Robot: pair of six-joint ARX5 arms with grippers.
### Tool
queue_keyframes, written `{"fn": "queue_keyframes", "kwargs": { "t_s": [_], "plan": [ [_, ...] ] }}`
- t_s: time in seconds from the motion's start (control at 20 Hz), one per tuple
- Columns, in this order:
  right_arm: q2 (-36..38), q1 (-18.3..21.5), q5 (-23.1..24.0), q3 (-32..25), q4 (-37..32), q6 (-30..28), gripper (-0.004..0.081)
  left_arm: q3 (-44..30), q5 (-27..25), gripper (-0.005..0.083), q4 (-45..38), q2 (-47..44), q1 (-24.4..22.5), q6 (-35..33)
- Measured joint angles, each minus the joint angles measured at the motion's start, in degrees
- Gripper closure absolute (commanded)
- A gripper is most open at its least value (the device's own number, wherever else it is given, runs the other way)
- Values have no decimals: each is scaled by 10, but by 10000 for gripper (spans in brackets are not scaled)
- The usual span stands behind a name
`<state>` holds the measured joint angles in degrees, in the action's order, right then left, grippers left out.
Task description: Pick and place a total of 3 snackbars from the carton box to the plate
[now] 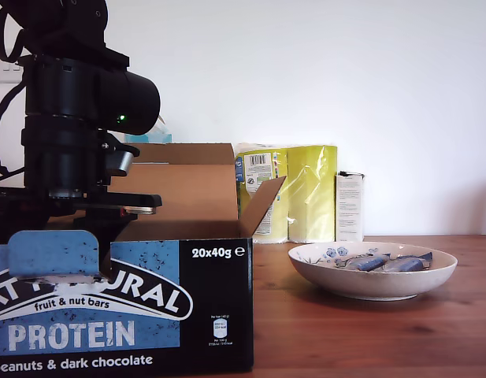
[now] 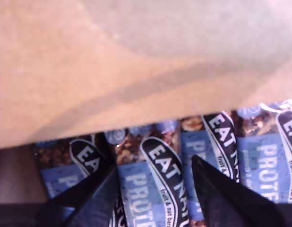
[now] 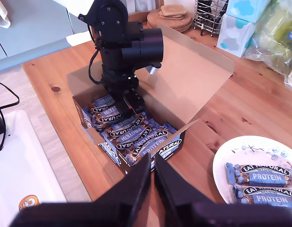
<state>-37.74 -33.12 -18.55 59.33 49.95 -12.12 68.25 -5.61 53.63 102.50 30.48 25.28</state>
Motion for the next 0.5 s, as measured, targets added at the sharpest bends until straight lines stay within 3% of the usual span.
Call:
{"fn": "queue_keyframes", "kwargs": {
  "t_s": [0.15, 0.35, 0.5],
  "plan": [
    [0, 0, 0, 0, 0, 0, 783, 0, 0, 369, 1, 9, 0, -1],
    [0, 0, 0, 0, 0, 0, 783, 2, -1, 517, 0, 15, -1, -7],
    [0, 0, 0, 0, 0, 0, 783, 2, -1, 539, 0, 15, -2, -8]
  ]
}}
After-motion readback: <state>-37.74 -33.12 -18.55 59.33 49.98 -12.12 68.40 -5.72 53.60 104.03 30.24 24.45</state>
